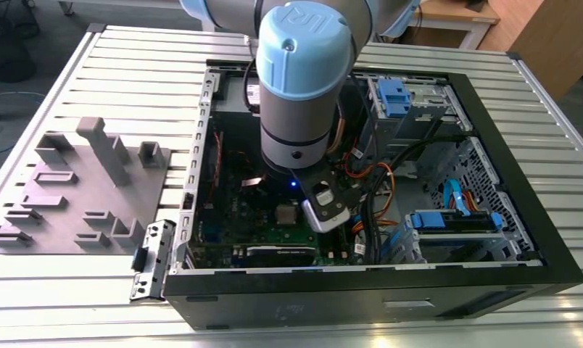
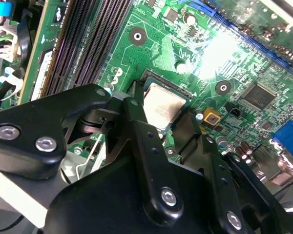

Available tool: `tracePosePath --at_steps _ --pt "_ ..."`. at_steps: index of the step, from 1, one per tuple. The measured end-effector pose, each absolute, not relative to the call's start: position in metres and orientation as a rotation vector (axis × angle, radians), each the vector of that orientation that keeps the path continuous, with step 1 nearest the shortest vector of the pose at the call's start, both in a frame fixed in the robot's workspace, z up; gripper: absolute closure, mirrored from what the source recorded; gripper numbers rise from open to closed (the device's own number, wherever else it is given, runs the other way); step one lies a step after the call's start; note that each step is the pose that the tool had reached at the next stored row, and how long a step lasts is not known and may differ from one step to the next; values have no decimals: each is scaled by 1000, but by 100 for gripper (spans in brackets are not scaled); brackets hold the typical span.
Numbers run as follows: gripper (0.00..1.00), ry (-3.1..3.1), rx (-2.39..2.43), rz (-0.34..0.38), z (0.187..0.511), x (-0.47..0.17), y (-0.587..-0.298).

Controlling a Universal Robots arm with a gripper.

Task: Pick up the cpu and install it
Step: 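Place the cpu into insertion slot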

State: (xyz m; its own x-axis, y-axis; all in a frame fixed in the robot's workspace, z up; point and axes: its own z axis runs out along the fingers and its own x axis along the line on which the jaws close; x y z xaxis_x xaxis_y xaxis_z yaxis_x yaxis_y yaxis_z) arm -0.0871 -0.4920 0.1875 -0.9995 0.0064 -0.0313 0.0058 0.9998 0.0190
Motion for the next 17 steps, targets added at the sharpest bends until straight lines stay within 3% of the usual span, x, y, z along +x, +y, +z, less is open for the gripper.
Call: tracePosePath --at_steps 17 --pt "52 3109 9 30 187 -86 -492"
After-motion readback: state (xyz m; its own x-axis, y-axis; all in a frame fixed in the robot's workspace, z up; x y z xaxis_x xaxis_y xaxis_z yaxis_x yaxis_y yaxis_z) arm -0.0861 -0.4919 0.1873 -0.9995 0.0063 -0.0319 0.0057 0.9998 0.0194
